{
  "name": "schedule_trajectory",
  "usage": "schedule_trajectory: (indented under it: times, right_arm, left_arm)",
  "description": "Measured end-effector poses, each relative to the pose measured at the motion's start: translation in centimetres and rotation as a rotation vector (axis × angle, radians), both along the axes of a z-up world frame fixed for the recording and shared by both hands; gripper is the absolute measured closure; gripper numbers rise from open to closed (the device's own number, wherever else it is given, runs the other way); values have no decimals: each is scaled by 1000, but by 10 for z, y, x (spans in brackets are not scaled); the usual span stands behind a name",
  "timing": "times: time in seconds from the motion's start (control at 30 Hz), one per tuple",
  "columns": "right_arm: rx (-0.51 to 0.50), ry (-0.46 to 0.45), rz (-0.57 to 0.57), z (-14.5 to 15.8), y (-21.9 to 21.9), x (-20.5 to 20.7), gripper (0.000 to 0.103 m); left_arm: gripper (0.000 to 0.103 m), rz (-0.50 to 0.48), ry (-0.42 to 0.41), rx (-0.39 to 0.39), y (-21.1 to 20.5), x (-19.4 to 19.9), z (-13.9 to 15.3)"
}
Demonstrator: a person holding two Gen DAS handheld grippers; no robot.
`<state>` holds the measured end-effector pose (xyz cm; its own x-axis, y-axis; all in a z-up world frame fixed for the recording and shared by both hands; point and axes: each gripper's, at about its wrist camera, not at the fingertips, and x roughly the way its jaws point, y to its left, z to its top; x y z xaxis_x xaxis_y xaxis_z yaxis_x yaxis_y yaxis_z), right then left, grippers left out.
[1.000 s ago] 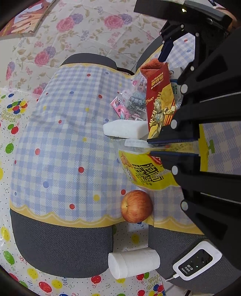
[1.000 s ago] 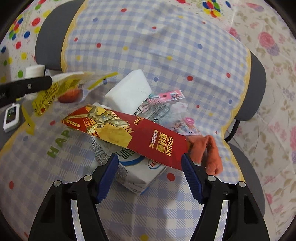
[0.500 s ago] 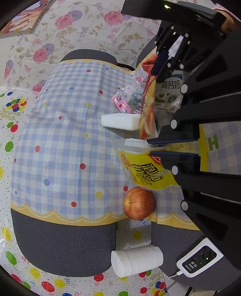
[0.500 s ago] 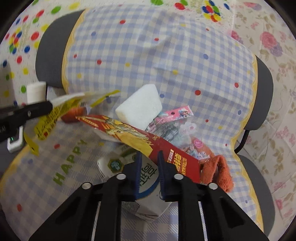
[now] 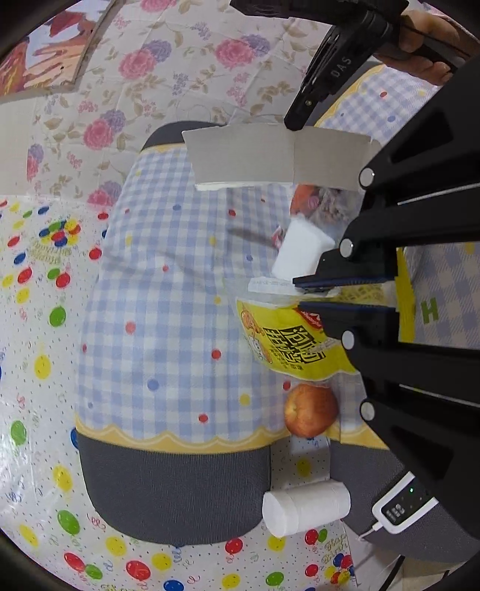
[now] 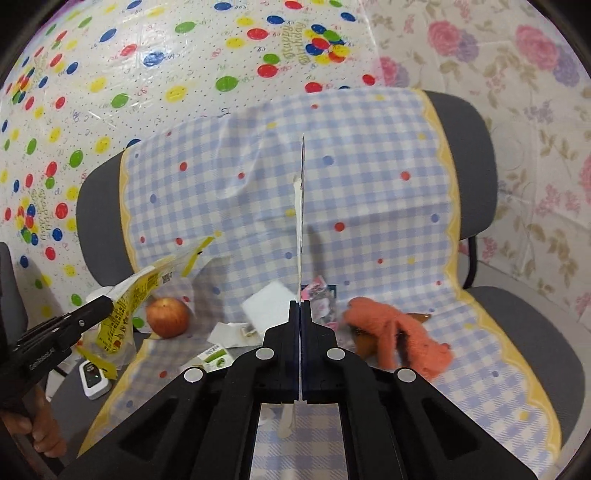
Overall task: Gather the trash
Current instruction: 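Carry the wrapper and red packet to the bin and release both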
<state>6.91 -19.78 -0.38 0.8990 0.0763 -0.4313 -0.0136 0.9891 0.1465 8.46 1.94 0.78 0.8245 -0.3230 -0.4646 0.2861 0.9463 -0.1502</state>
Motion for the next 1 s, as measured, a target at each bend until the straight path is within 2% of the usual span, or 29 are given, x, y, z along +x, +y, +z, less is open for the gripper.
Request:
schedule_trajectory:
  times: [0.1,0.33,0.6,1.0]
  right_arm:
    - [-51,0,-36,3,-4,-12,102]
    - [-39,12,-126,1,-30,-62,102]
    - [-26,18,-301,-3,-67,-153,102]
    - [-53,92,-589,-16,-117,-271,102]
  left_arm:
    - [97,-54,-7,2,-20,-10,2]
    - [97,-201,-12,-4,-70,-37,-2]
    - [97,-394,-27,-14,-123,-84,-6]
    - [97,-706,15,-27,-200,-166,-23]
